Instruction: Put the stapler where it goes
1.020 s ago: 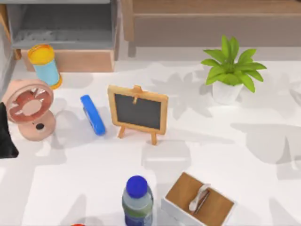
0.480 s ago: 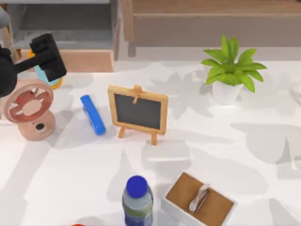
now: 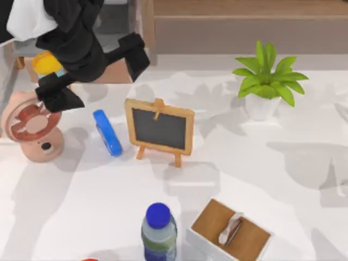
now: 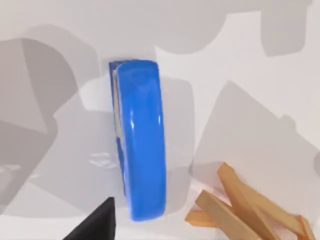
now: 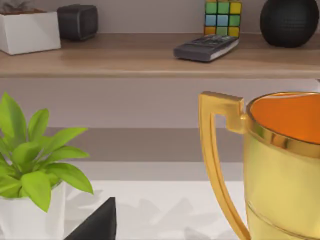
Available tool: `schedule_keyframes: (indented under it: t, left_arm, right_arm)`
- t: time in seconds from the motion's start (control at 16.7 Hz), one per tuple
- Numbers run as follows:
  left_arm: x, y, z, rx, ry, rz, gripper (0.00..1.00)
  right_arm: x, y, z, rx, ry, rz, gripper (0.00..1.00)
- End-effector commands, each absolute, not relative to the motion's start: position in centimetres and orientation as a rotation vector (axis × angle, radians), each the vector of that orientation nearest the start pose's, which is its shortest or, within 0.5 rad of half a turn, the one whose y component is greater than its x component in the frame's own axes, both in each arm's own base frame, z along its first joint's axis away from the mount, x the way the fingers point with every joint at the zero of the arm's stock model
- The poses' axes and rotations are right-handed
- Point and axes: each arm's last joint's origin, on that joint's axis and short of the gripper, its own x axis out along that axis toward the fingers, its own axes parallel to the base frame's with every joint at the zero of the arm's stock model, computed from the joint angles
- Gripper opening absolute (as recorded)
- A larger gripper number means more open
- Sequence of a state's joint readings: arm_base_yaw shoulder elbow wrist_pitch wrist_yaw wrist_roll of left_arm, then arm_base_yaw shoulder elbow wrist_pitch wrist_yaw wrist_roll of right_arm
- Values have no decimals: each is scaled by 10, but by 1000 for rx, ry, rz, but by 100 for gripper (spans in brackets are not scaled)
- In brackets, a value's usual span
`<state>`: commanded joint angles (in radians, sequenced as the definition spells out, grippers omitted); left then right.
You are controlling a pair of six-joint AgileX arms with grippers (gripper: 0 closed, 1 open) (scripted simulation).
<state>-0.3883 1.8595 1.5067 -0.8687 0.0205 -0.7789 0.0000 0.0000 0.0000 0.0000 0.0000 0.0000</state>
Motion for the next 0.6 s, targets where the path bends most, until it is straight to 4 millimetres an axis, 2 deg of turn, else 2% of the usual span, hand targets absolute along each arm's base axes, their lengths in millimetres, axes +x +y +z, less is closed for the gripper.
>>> schedule_keyframes:
  t: [0.18,0.36,0.48,0.6]
  left_arm:
    - [382,-157,196,-430,1392,247,100]
    - [394,-155,167,-395,1491,348,100]
    - [397,-151,158,-380,1523,385,100]
    - [397,-151,157,-379,1525,387,100]
  right_arm:
    - [106,-1,160,0,0,0,100]
    - [106,-1,160,0,0,0,100]
    - [106,-1,160,0,0,0,100]
    - [106,-1,160,0,0,0,100]
